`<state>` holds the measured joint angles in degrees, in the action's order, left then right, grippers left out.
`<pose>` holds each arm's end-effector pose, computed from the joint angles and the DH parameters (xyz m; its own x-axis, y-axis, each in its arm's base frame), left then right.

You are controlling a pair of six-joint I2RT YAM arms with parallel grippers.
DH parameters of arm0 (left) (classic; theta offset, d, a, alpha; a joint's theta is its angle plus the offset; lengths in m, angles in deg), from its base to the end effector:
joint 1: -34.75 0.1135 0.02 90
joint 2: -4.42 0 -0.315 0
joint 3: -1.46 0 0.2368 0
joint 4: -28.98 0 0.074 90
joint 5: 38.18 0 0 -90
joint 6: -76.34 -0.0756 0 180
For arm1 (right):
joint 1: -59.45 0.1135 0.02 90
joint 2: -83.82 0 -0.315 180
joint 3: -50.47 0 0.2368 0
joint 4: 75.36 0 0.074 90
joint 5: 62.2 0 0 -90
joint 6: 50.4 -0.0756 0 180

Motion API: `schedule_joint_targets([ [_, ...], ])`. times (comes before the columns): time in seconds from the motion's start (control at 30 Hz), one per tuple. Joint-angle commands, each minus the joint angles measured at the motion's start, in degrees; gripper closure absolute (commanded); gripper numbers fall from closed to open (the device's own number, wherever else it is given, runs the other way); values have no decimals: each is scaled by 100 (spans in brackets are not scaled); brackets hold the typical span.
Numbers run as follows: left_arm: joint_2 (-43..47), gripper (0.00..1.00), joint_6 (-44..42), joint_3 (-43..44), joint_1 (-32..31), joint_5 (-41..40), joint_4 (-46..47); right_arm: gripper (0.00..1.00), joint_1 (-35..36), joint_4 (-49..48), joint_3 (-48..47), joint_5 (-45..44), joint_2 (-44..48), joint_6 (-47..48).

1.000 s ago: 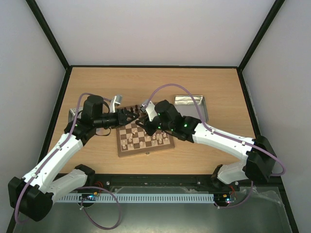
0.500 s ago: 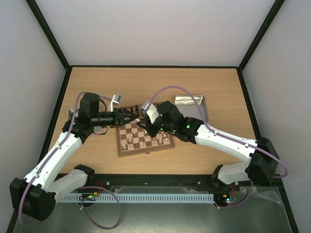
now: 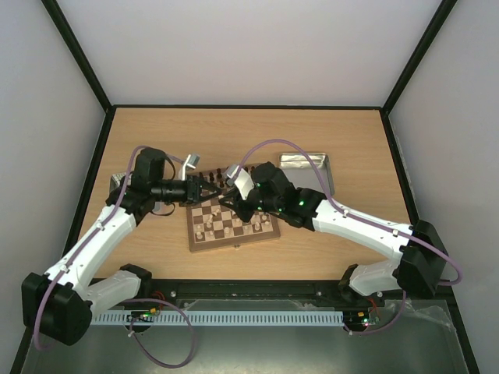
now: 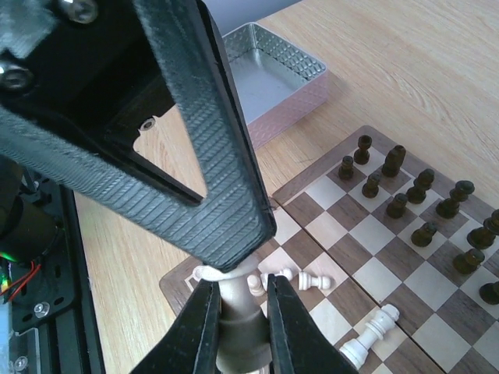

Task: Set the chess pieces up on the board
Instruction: Place the chess piece on the chessboard.

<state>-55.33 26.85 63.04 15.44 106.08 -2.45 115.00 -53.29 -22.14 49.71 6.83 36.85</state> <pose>0.1691 -0.1243 0.3348 -0.9125 -0.0823 -0.4006 0.3504 0.3478 -0.8696 0.1545 0.2751 0.3381 -0.2974 -0.3549 -0.8863 -0.9409 0.2667 0.2090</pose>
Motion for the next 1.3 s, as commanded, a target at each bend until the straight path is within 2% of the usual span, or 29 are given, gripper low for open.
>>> schedule_joint_targets([
  [0.0, -50, 92, -103, -29, -14, 146, -97, 93, -6, 34, -72, 78, -45, 125],
  [0.07, -31, 97, -128, -33, -11, 106, -111, 89, -2, 53, -76, 29, -44, 73],
  [0.17, 15, 98, -269, 26, -15, -279, -319, 61, -12, 160, -118, -254, -61, -158],
  [0.3, 83, 98, -680, 257, -28, -1699, -1188, 42, -11, 242, 27, -738, -1, -509],
  [0.4, 139, 98, -823, 322, -268, -3079, -1618, 40, -32, 113, 311, -1482, 188, -989],
  [0.43, 140, 98, -810, 321, -424, -3321, -1707, 39, -44, 59, 400, -1740, 253, -1163],
  [0.57, -16, 98, -513, 368, -1407, -4890, -1983, 37, -185, 71, 595, -2719, 409, -2082],
  [0.7, -382, 98, -139, 496, -2336, -5861, -2283, 37, -497, 359, 638, -3253, 378, -2890],
  [0.9, -952, 98, 276, 527, -3132, -6483, -2480, 37, -797, 389, 837, -3260, 420, -3297],
  [1.27, -1269, 98, 484, 177, -3307, -6169, -1958, 37, -835, 376, 931, -3247, 395, -3330],
])
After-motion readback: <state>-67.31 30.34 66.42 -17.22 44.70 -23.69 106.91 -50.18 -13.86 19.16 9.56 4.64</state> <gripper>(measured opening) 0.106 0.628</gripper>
